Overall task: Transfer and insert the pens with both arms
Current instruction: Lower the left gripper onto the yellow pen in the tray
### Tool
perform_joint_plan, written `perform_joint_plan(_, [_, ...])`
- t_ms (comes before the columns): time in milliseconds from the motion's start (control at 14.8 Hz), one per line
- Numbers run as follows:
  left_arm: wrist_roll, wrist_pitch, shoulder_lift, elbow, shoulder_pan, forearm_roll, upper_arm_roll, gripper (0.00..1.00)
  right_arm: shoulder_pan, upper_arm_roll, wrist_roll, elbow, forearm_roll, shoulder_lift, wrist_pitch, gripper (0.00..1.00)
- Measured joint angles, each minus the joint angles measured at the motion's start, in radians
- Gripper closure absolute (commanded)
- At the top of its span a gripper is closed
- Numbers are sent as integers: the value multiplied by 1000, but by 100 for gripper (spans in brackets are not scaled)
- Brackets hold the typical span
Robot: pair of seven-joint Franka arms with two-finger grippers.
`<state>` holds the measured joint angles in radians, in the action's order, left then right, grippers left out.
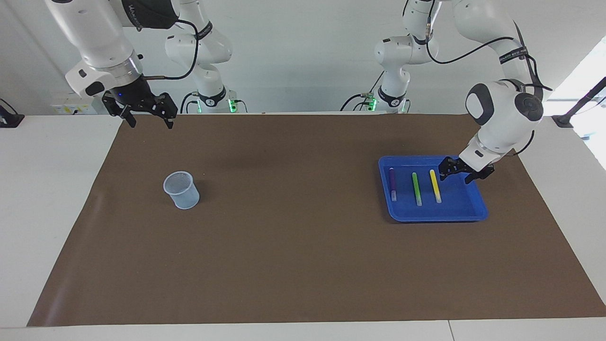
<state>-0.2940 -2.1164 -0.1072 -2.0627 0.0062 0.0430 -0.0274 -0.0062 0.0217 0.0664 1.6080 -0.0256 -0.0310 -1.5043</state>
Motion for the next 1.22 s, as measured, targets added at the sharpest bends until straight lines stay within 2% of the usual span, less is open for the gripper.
perform_joint_plan(609, [-12, -146, -5, -131, 0, -1, 0, 24, 0, 0, 0, 0, 0, 0, 0, 0])
perform_joint_plan(1217, [-15, -163, -7, -165, -2, -1, 4, 27, 0, 0, 0, 0, 0, 0, 0, 0])
